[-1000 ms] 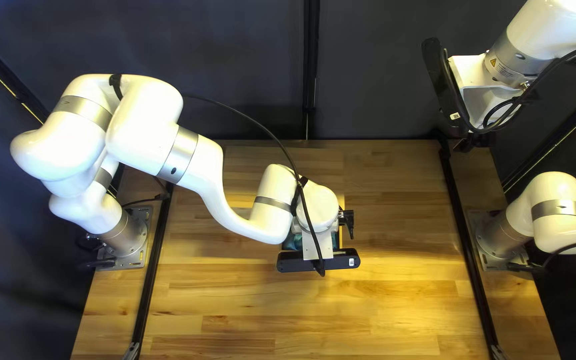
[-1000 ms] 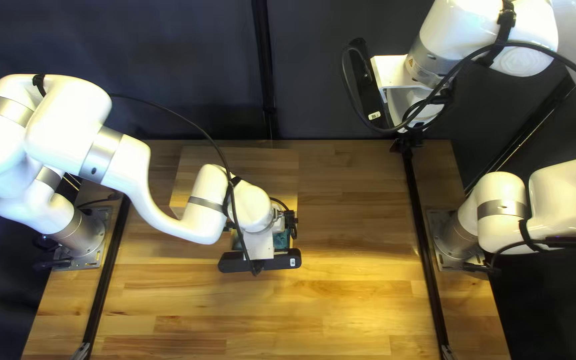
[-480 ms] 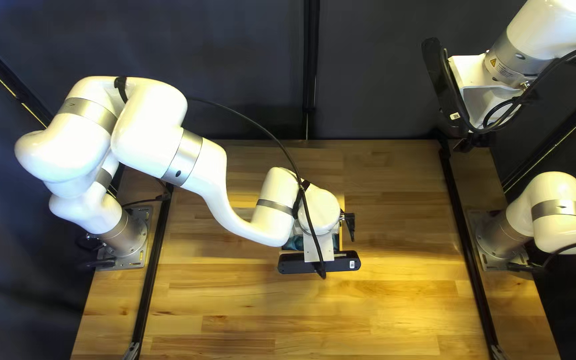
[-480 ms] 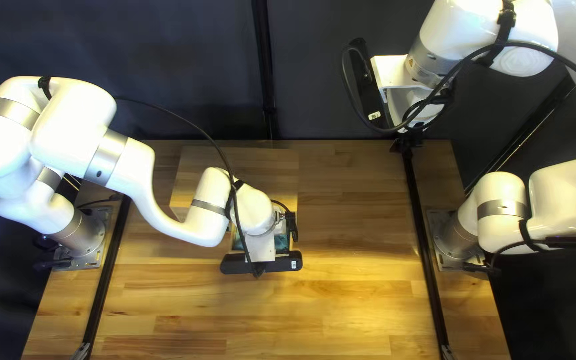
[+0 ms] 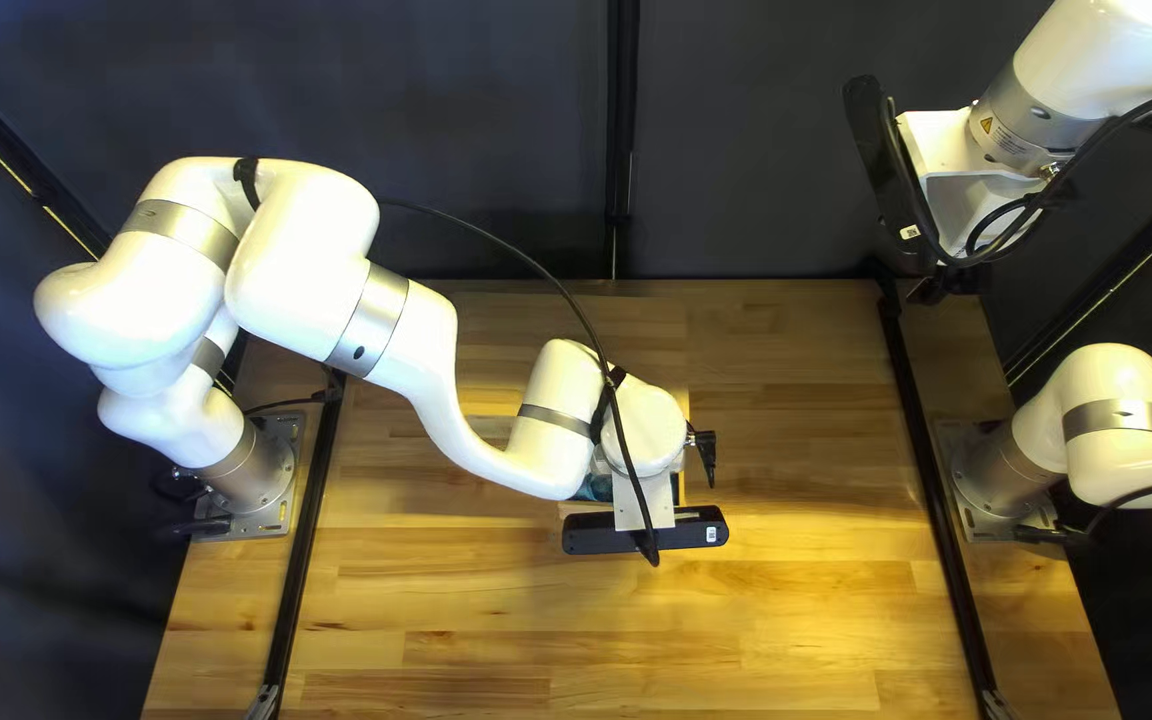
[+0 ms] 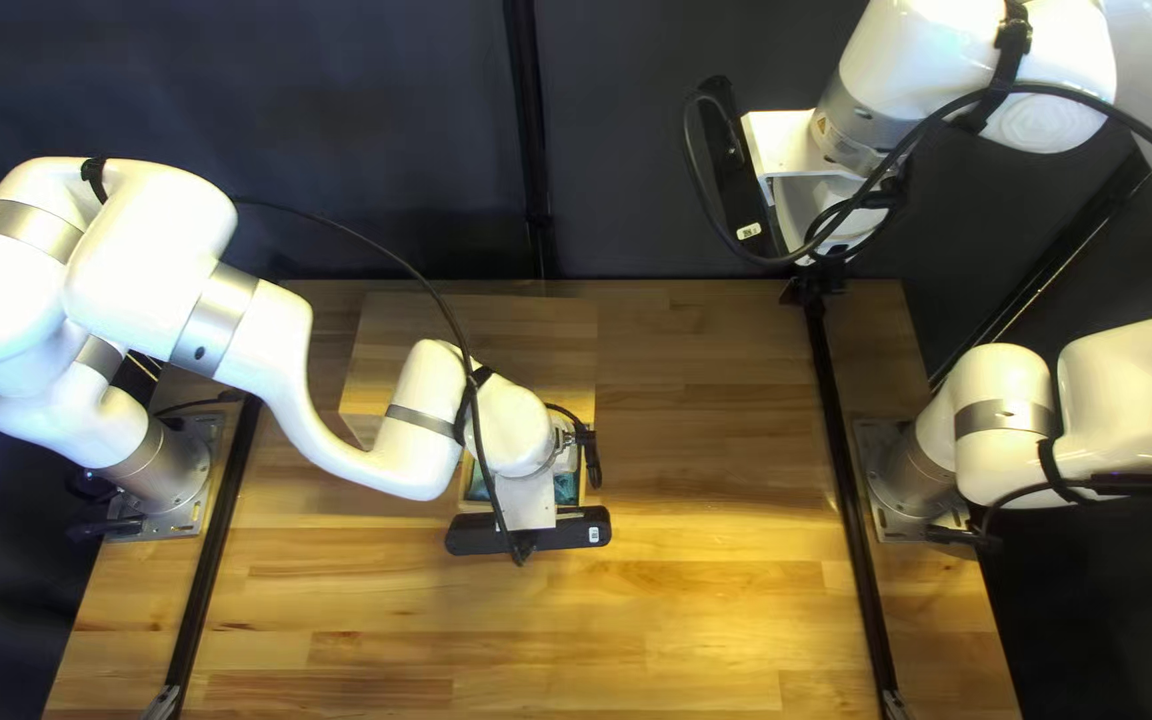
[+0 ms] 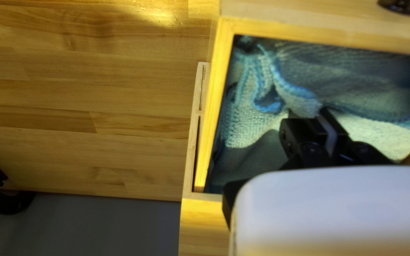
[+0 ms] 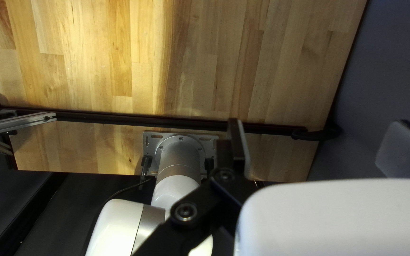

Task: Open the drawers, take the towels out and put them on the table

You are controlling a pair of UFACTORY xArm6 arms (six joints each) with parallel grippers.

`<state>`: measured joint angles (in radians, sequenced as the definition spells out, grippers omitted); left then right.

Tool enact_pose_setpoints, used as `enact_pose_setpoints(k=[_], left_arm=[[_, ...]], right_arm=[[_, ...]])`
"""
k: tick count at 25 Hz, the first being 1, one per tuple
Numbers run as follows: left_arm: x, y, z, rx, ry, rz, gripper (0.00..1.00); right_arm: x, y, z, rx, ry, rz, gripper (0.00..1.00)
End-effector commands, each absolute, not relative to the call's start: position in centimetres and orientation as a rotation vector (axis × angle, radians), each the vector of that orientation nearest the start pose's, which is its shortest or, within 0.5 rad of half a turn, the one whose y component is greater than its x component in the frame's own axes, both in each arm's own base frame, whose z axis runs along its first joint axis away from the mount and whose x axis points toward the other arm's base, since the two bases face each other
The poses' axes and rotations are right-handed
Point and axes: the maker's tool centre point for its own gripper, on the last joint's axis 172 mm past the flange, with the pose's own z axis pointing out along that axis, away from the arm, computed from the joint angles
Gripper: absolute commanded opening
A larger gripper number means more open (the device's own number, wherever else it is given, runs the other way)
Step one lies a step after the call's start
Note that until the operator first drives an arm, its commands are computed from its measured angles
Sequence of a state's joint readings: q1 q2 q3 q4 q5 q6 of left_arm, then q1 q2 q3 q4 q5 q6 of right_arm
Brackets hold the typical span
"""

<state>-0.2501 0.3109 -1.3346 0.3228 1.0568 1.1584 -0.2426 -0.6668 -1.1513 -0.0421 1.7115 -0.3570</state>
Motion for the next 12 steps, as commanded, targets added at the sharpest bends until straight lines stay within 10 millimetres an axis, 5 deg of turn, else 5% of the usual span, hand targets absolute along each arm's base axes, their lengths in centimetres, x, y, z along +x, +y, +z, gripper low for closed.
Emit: enact_pose_setpoints(k=[1,7,12], left_arm=[[53.99,-7.47,15.71,-2.044,2.039,0.226,0.0],[54.33,-7.7,15.34,-2.036,2.049,0.232,0.06],[54.28,-7.75,15.11,-2.023,2.059,0.232,0.0]], right_arm=[[27.22,-7.94,42.35,-3.205,-0.17,-0.144,1.0],[27.22,-7.94,42.35,-3.205,-0.17,-0.144,1.0],[27.22,-7.94,42.35,-3.205,-0.17,-0.144,1.0]])
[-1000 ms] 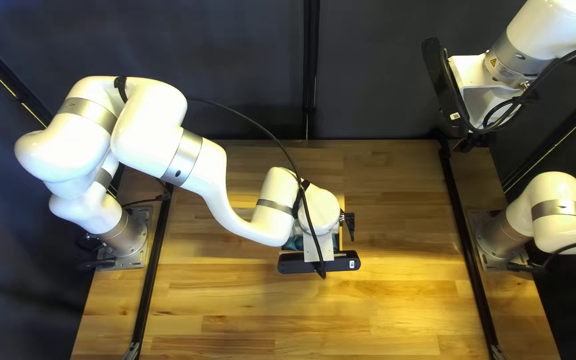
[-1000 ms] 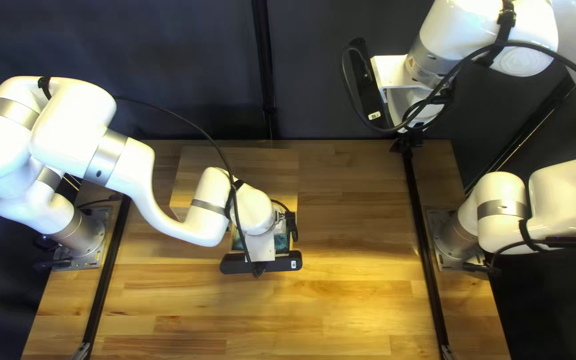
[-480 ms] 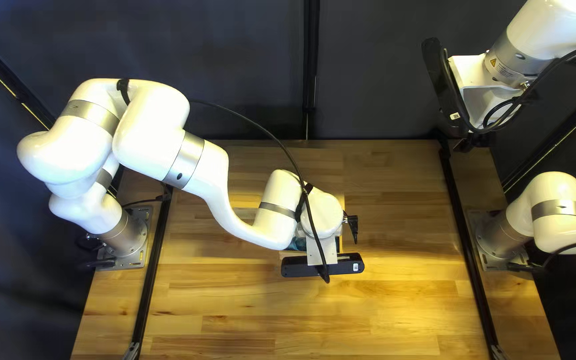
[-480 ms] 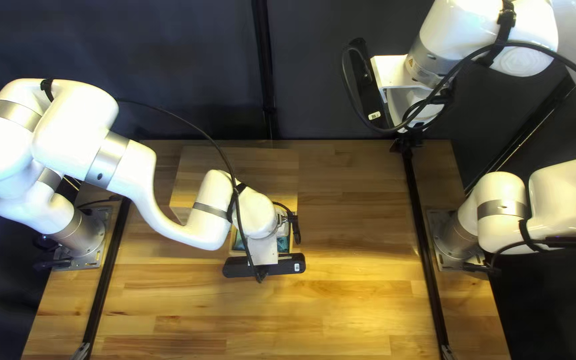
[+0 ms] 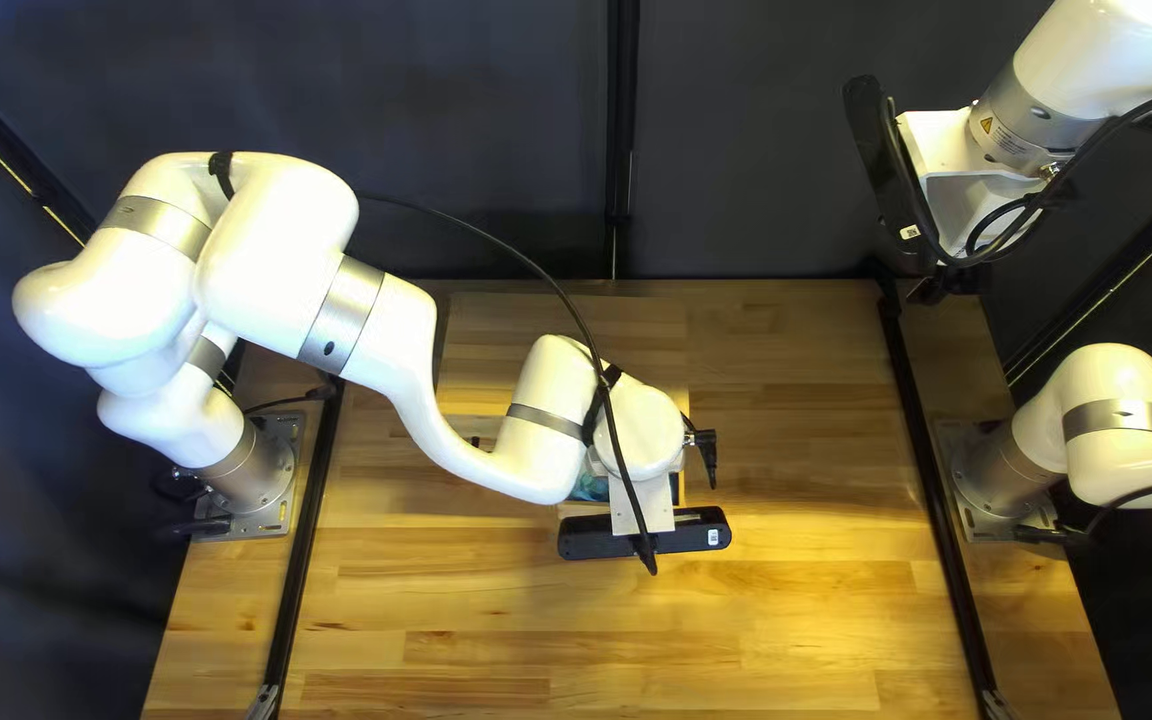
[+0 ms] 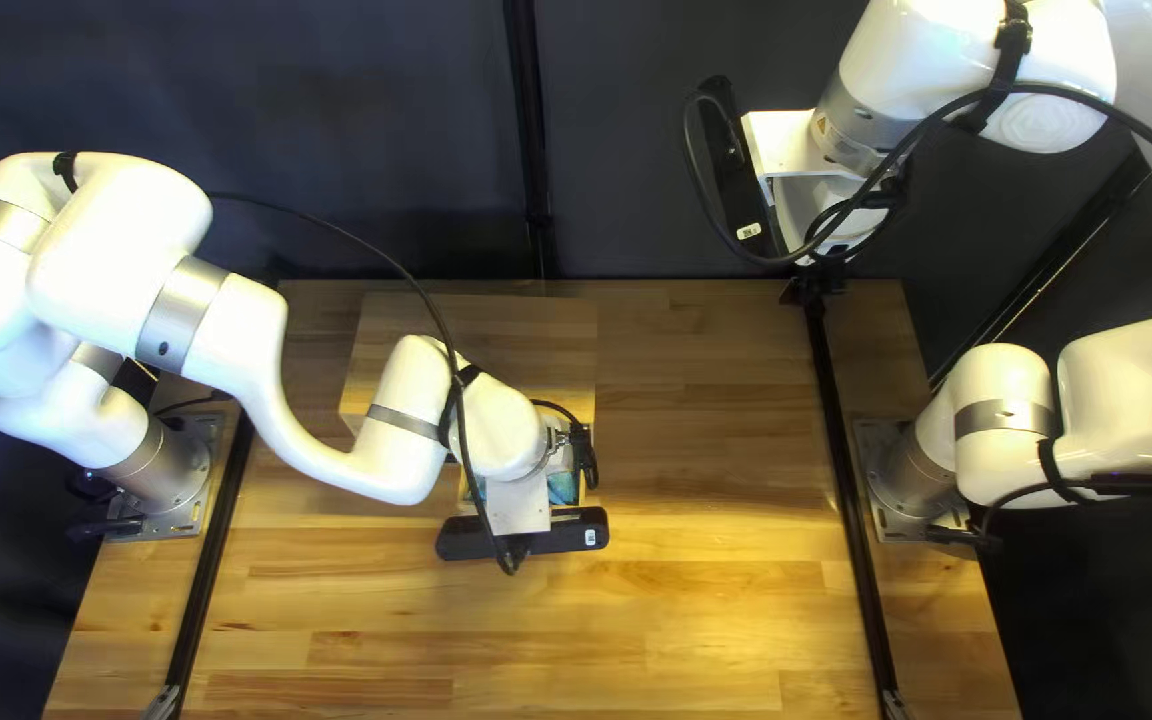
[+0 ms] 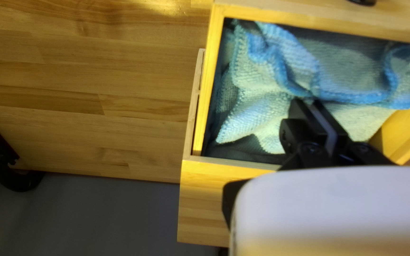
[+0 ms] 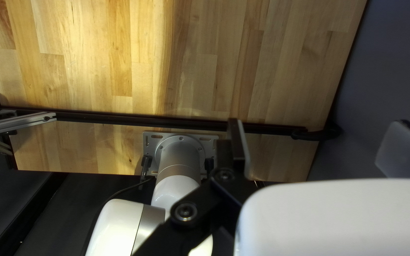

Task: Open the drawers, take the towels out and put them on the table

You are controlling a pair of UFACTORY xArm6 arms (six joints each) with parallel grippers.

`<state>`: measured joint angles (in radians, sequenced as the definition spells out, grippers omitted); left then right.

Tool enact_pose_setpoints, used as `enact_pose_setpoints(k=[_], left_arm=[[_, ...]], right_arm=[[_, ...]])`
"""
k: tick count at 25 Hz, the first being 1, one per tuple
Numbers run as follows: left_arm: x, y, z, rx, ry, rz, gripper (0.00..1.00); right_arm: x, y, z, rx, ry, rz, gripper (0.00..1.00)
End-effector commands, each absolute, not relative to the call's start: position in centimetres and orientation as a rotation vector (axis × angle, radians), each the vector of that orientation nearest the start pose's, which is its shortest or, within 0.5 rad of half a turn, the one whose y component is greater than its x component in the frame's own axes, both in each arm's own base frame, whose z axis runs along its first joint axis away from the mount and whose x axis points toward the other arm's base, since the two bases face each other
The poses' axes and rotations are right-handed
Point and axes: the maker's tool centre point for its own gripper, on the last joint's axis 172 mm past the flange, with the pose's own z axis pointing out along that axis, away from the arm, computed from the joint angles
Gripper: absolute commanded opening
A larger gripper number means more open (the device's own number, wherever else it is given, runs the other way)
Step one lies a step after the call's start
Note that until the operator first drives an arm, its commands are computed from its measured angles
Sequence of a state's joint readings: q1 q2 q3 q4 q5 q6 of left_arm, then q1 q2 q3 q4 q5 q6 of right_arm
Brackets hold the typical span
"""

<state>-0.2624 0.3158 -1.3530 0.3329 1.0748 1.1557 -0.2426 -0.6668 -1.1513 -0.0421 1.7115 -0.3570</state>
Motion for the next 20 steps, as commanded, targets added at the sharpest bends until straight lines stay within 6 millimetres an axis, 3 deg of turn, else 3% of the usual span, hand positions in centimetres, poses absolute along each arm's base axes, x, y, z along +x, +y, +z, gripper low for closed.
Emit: enact_pose_setpoints(k=[1,20], left_arm=[[54.2,-7.7,15.2,-2.022,2.059,0.232,0.0],[54.2,-7.0,19.1,-2.046,1.999,0.239,0.0]], right_arm=[[27.2,-7.9,42.3,-3.205,-0.17,-0.144,1.0],[27.2,-7.9,42.3,-3.205,-0.17,-0.144,1.0]])
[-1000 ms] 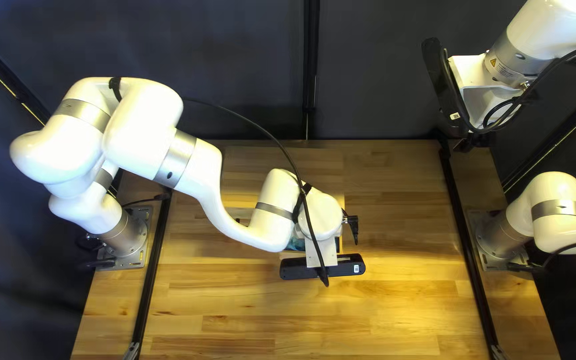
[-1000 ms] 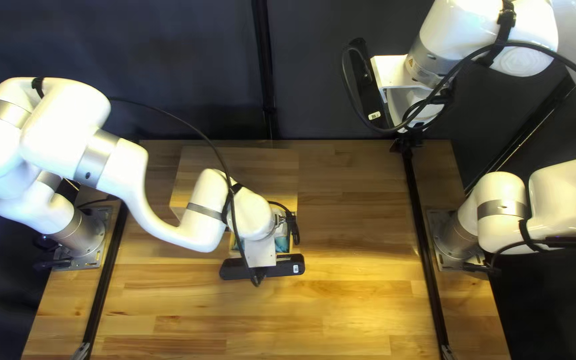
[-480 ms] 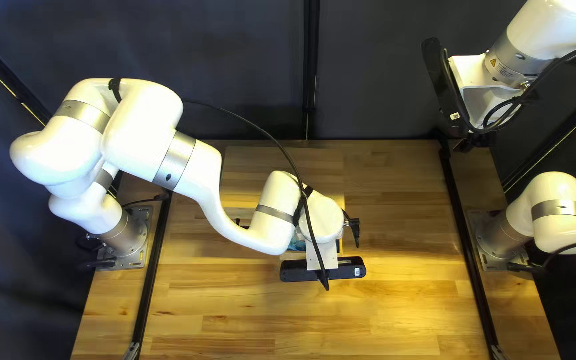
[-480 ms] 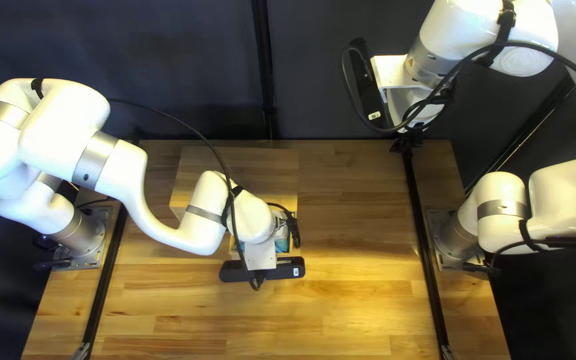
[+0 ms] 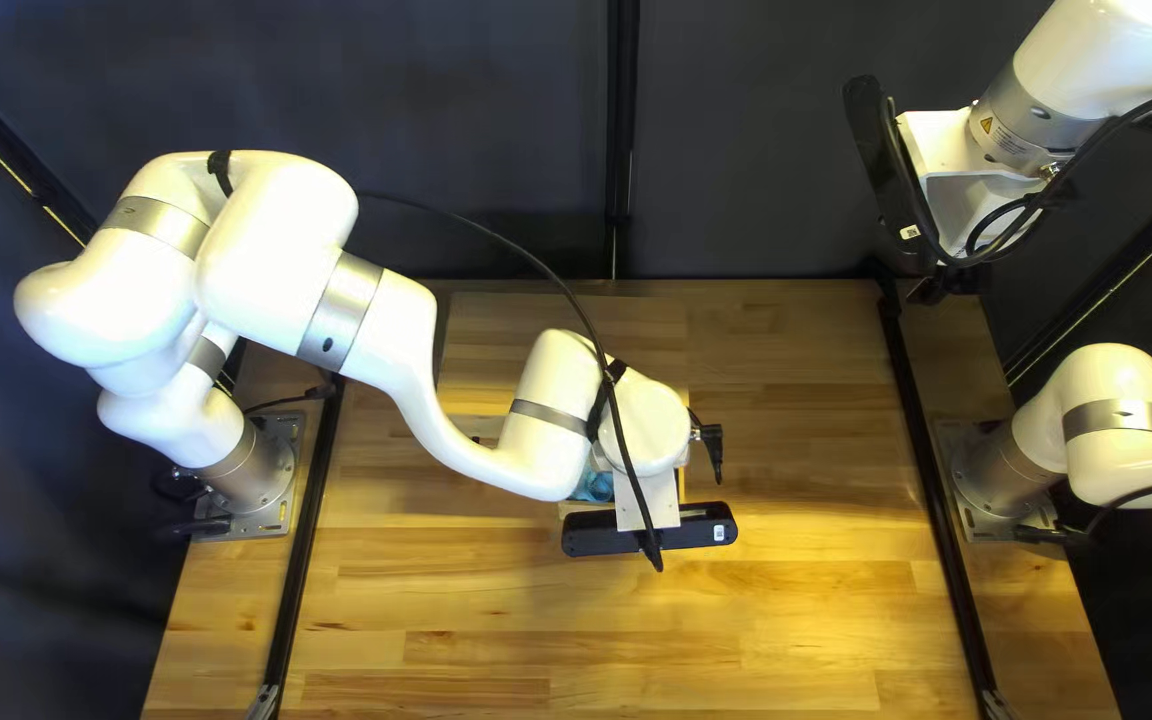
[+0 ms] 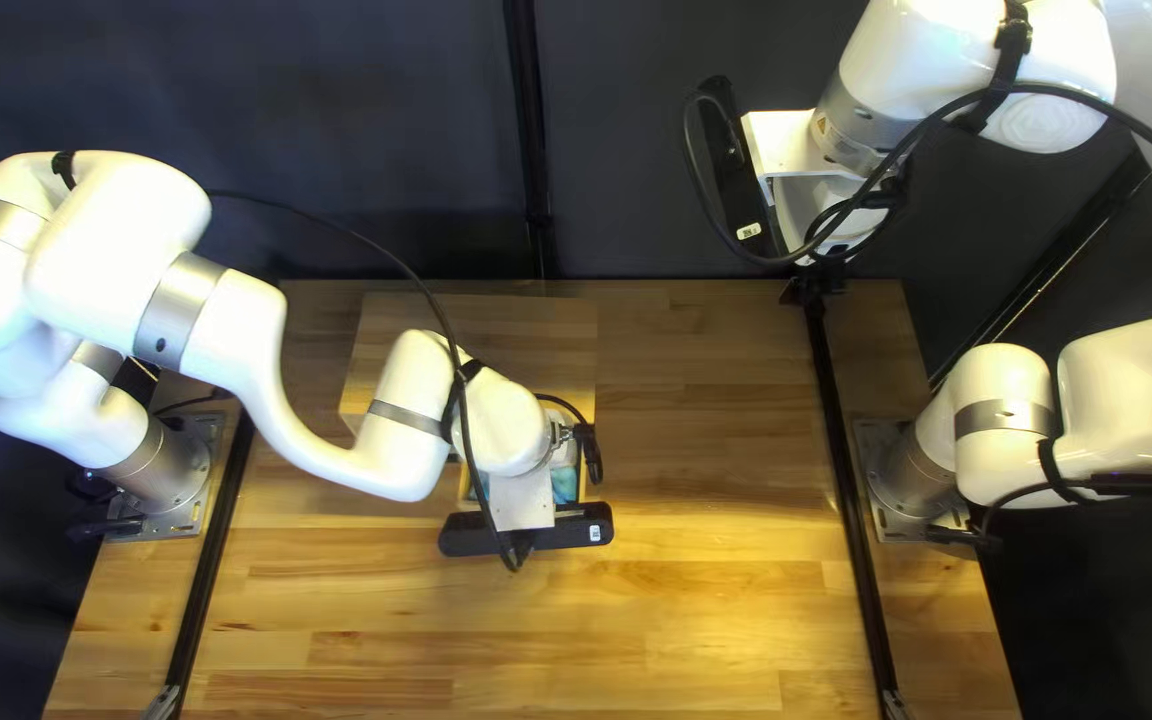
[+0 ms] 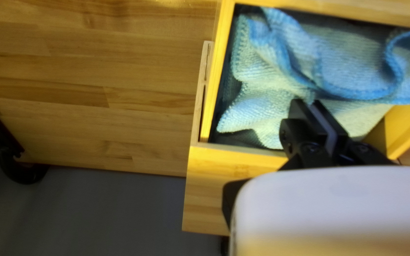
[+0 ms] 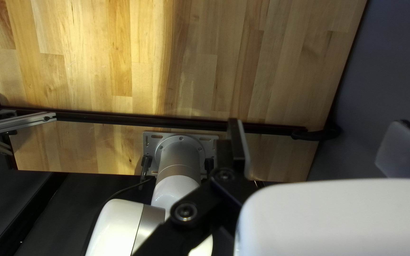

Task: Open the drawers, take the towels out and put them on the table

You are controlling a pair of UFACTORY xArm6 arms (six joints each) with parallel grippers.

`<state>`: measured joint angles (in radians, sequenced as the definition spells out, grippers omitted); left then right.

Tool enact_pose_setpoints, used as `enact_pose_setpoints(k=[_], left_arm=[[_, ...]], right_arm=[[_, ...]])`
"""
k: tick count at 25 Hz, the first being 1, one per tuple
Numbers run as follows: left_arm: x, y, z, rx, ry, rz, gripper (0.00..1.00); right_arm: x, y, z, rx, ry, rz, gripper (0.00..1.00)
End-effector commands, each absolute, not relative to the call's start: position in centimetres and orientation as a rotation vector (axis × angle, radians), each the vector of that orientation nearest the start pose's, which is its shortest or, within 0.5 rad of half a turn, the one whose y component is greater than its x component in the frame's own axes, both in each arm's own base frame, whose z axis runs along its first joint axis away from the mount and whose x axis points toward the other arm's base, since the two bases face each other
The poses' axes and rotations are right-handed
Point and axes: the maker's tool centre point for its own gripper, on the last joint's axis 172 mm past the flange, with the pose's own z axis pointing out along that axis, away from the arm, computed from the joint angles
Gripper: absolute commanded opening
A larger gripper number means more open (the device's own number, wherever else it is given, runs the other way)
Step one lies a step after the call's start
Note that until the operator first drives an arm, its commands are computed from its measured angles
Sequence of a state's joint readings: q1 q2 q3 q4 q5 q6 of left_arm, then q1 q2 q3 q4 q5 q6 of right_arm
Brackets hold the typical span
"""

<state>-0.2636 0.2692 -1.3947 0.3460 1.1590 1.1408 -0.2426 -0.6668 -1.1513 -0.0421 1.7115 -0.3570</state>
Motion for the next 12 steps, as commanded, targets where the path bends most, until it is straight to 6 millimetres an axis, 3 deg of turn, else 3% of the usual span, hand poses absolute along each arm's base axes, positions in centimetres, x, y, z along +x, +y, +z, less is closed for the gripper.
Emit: enact_pose_setpoints(k=[1,10,11,12], left_arm=[[54.1,-7.0,19.1,-2.045,2.001,0.24,0.0],[54.3,-6.8,17.4,-2.045,2.021,0.249,0.0],[54.2,-6.7,17.3,-2.047,2.022,0.25,0.29],[54.2,-6.7,17.3,-2.048,2.025,0.251,1.0]], right_arm=[[27.2,-7.9,42.3,-3.205,-0.17,-0.144,1.0],[27.2,-7.9,42.3,-3.205,-0.17,-0.144,1.0],[27.2,-7.9,42.3,-3.205,-0.17,-0.144,1.0],[27.2,-7.9,42.3,-3.205,-0.17,-0.144,1.0]])
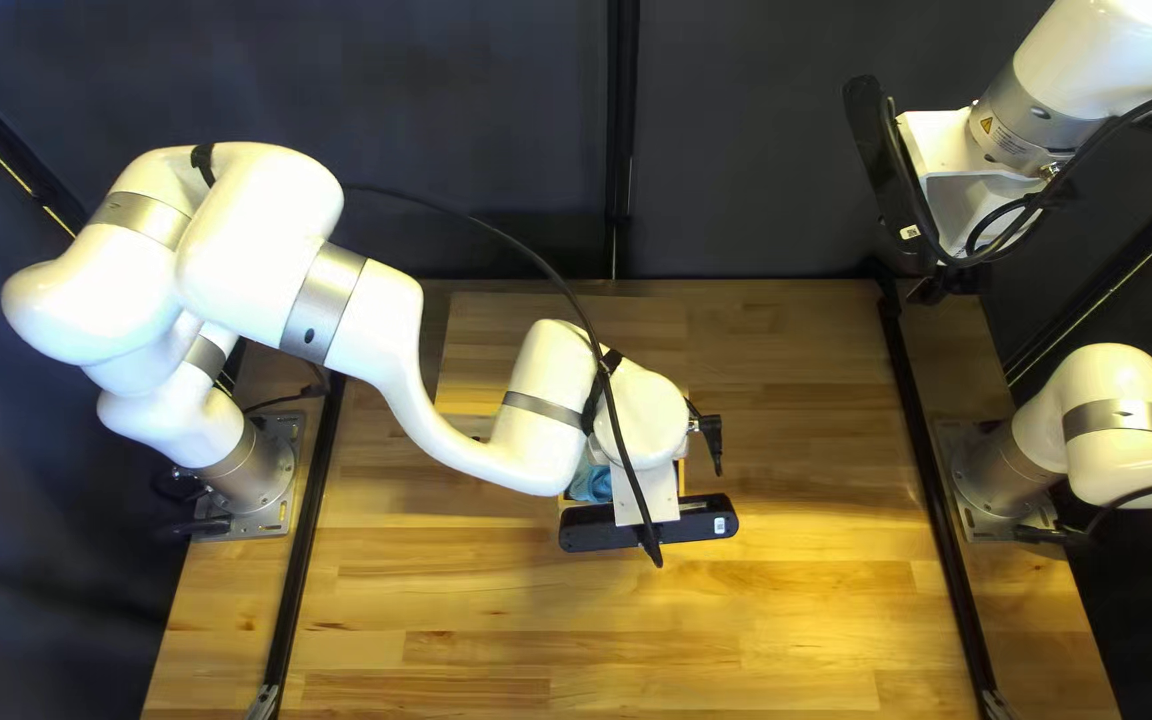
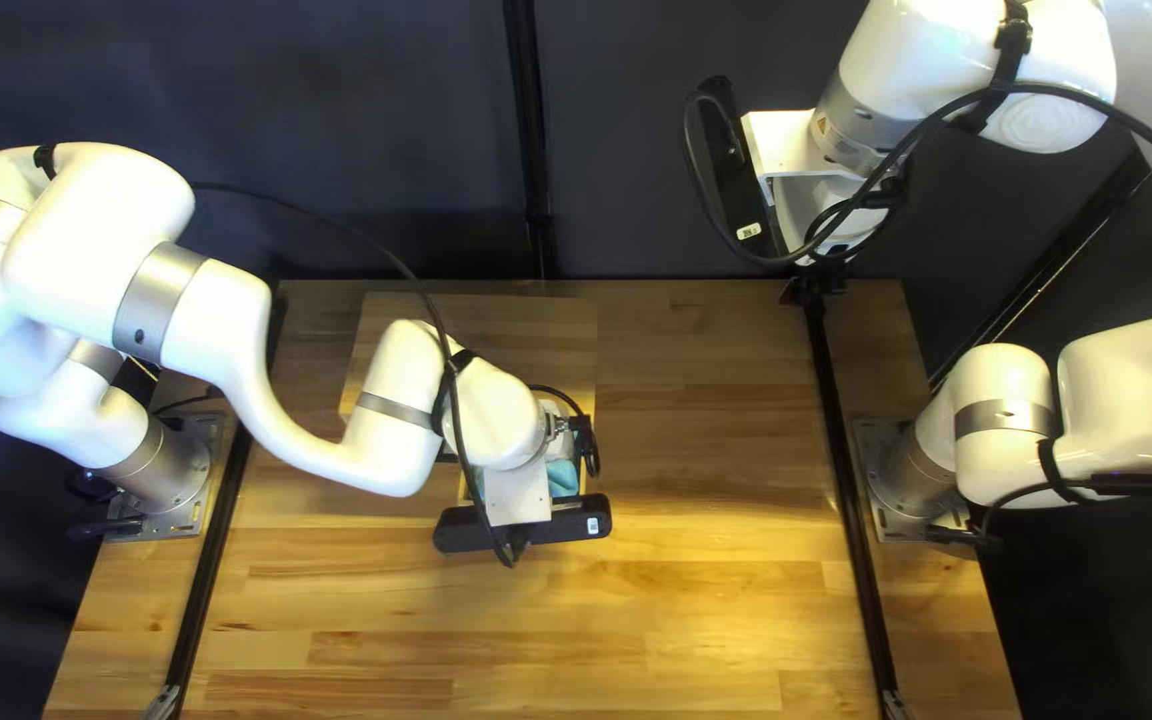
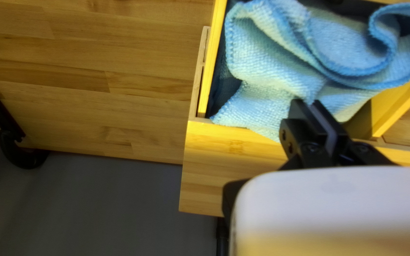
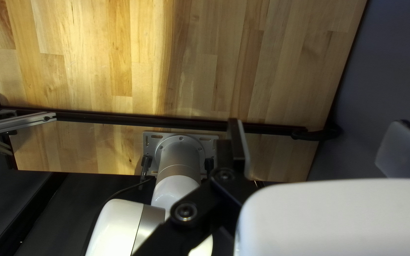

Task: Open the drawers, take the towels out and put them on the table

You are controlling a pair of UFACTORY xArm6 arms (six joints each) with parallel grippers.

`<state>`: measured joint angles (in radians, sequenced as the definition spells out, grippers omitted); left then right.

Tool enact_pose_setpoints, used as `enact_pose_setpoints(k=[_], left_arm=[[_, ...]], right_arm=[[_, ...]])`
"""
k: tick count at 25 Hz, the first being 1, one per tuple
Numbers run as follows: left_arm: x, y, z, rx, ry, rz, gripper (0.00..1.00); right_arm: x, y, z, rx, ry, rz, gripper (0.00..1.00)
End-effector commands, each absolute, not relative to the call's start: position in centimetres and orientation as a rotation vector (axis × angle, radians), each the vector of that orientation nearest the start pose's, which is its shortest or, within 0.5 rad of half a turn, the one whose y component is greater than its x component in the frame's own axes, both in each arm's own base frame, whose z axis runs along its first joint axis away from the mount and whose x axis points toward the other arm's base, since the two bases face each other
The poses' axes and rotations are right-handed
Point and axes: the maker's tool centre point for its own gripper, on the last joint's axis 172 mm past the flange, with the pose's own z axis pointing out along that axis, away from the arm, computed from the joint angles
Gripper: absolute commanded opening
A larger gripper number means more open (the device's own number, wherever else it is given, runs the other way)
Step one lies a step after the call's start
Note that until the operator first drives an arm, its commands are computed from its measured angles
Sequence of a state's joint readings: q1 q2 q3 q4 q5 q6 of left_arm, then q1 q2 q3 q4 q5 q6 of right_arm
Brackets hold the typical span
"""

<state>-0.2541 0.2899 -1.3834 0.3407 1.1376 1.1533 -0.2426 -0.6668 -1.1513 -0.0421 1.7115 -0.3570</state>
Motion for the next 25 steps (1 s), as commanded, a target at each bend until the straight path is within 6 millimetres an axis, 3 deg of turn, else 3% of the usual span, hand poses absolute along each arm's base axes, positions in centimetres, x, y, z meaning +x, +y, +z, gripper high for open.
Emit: enact_pose_setpoints(k=[1,25], left_arm=[[54.2,-6.7,17.1,-2.048,2.03,0.252,1.0],[53.7,-5.1,13.6,-2.012,2.097,0.198,1.0]], right_arm=[[27.2,-7.9,42.3,-3.205,-0.17,-0.144,1.0],[27.2,-7.9,42.3,-3.205,-0.17,-0.144,1.0]])
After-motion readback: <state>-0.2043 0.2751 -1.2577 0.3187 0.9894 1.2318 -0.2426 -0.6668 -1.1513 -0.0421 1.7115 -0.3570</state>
